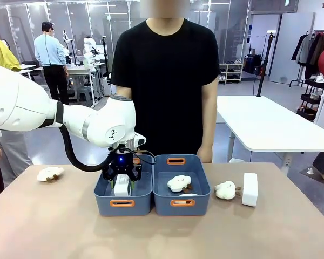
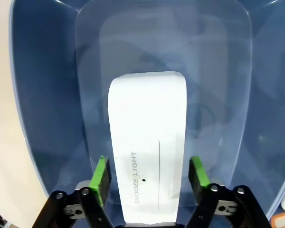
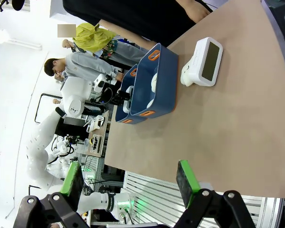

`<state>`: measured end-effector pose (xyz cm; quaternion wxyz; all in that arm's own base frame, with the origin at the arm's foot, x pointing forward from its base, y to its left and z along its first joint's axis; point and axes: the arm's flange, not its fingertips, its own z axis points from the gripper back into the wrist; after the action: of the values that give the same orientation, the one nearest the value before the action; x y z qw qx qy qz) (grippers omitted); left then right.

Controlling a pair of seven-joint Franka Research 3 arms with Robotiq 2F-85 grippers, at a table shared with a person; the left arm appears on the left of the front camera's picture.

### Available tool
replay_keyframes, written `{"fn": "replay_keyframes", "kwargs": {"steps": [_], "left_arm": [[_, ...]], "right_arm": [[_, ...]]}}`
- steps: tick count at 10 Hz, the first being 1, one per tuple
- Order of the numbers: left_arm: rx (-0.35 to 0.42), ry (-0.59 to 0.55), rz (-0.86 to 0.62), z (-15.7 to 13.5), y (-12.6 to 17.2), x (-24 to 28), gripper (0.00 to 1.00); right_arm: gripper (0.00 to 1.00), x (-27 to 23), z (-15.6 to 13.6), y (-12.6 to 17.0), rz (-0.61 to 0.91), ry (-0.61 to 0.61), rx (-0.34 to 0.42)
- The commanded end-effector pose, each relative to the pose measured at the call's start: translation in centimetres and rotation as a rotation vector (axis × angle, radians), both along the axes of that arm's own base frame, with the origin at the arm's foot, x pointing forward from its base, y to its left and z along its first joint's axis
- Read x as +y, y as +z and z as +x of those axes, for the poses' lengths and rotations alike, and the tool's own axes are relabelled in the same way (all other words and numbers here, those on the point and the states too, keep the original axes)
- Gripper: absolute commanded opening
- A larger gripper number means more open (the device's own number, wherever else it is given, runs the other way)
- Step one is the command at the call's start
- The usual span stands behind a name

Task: Sort the digital clocks into the basket.
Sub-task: Pick up the Digital clock from the table and place it into the empty Plastic storage basket.

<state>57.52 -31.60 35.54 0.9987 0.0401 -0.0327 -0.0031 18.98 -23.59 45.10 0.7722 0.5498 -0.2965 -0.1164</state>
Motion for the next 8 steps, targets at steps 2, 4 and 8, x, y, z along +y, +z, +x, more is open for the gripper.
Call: {"fn": "replay_keyframes", "kwargs": {"steps": [2, 4, 8], "left_arm": [[-0.042, 0.012, -0.05, -0.8, 2.1, 0.9, 1.0], [-0.048, 0.008, -0.103, -1.8, 2.4, 1.6, 1.0], [-0.034, 0.012, -0.029, -0.1, 2.6, 0.3, 1.0]], "right_arm": [[1.0, 0.0, -0.2, 0.1, 0.004, 0.001, -0.015], [1.0, 0.0, -0.2, 0.1, 0.004, 0.001, -0.015], [1.0, 0.0, -0.2, 0.1, 0.004, 0.001, -0.015]]}}
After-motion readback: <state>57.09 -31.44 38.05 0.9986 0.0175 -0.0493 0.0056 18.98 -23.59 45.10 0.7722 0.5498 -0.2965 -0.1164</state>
